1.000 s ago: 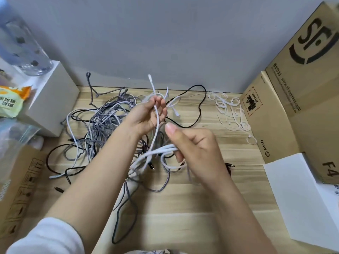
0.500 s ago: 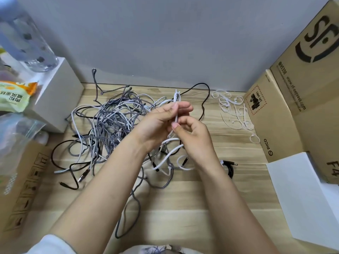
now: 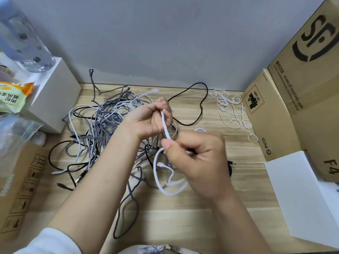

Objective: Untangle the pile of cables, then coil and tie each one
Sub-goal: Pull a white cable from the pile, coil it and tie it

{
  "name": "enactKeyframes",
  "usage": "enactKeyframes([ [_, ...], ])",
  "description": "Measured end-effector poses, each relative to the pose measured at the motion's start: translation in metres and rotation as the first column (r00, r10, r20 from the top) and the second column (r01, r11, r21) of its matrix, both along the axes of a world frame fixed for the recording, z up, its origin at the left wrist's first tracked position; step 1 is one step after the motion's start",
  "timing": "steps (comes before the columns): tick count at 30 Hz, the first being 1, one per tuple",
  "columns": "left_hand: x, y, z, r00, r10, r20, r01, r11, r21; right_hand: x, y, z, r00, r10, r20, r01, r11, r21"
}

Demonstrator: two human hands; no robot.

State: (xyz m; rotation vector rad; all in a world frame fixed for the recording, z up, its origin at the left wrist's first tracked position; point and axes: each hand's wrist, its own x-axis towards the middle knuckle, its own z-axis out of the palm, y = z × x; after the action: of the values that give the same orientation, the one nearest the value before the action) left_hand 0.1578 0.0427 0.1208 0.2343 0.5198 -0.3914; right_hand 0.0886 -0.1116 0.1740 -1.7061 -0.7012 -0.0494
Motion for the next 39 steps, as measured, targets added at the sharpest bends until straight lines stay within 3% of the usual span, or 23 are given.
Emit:
enactKeyframes([
  [4,0.005,0.006,-0.013,0.986,0.152,-0.071,-0.148,0.987,0.054,-0.009,-0.011,0.018,0.979,0.2,-0.027,-0.192,0.963,0.19],
  [7,-0.001,0.011,-0.016,0.978,0.206,-0.021,-0.205,0.978,0.035,0.002,-0.008,0.015,0.969,0.155,-0.191,-0.122,0.977,0.173],
  [13,-0.025,-0.02,0.009,0.974,-0.072,0.213,0.001,0.948,0.318,0.029,0.007,-0.033,0.896,-0.136,-0.423,0.095,0.988,-0.118],
  [18,-0.037,-0.033,0.011,0.939,-0.19,0.288,0.022,0.865,0.501,0.036,0.014,-0.054,0.863,-0.309,-0.4,0.231,0.945,-0.233],
  [21,-0.04,-0.035,0.005,0.934,-0.203,0.295,0.015,0.844,0.536,0.039,0.013,-0.059,0.847,-0.312,-0.43,0.251,0.949,-0.193],
  [26,-0.04,-0.045,0.004,0.953,-0.113,0.28,-0.03,0.887,0.46,0.039,0.013,-0.054,0.861,-0.291,-0.416,0.289,0.955,-0.071],
  [30,-0.038,-0.046,0.002,0.971,-0.083,0.222,-0.015,0.914,0.406,0.035,0.012,-0.049,0.873,-0.33,-0.359,0.313,0.944,-0.108],
  [32,-0.032,-0.042,-0.003,0.992,0.015,0.124,-0.052,0.952,0.301,0.029,0.01,-0.038,0.892,-0.332,-0.308,0.312,0.943,-0.114],
  [35,-0.024,-0.022,-0.012,0.975,0.218,-0.038,-0.213,0.97,0.12,0.015,0.006,-0.01,0.942,-0.107,-0.317,0.146,0.984,0.103],
  [37,-0.023,-0.012,-0.012,0.971,0.232,-0.051,-0.223,0.964,0.142,0.006,0.003,0.006,0.963,0.051,-0.263,0.002,0.98,0.197],
  [39,-0.019,-0.006,-0.01,0.973,0.23,-0.033,-0.22,0.957,0.191,0.001,0.0,0.013,0.968,0.103,-0.229,-0.042,0.966,0.256],
])
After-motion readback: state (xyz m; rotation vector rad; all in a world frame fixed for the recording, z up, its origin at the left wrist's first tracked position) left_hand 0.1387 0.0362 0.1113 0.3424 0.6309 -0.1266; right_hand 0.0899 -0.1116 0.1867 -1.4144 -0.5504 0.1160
